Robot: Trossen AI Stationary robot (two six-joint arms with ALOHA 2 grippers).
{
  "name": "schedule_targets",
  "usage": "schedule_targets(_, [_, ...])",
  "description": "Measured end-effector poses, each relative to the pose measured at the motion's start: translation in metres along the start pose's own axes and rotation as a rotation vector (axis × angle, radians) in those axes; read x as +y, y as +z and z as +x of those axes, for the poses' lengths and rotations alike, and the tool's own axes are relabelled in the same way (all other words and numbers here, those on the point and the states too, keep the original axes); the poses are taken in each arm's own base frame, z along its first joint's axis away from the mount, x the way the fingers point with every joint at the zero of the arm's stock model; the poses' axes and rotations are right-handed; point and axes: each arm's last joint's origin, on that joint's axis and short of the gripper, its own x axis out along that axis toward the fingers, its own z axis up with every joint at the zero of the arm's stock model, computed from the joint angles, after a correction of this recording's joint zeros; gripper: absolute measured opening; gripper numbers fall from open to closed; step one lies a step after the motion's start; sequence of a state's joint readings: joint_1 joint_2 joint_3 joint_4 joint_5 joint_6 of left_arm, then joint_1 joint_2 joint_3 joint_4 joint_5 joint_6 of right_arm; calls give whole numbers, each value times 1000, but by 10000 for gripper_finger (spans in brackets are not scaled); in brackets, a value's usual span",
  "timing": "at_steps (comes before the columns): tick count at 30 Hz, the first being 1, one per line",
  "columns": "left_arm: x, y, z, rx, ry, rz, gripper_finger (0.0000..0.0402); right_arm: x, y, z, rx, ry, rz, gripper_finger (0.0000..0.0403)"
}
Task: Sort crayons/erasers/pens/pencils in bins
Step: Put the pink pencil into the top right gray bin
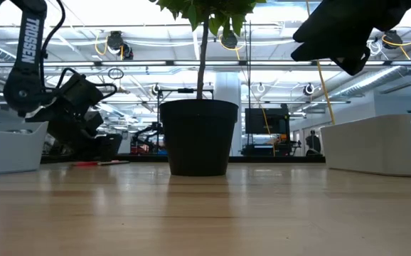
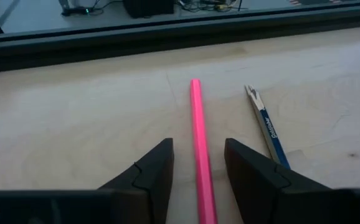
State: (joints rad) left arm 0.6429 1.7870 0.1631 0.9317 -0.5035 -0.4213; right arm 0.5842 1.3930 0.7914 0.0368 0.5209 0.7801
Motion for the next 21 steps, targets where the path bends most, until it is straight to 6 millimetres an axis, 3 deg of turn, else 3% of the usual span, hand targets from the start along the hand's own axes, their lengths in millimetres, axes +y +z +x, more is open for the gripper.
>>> schedule_targets(7, [0,-2,1,4,2,-12,139,0,0,0,1,-3,-7,118])
schedule_targets(16, [0,-3,1,6,-3,38,17,0,0,0,-2,-1,-16,118])
schedule_targets(21, [0,-3,1,6,0,38,34,-1,2,-1,-8,-2,-88,118])
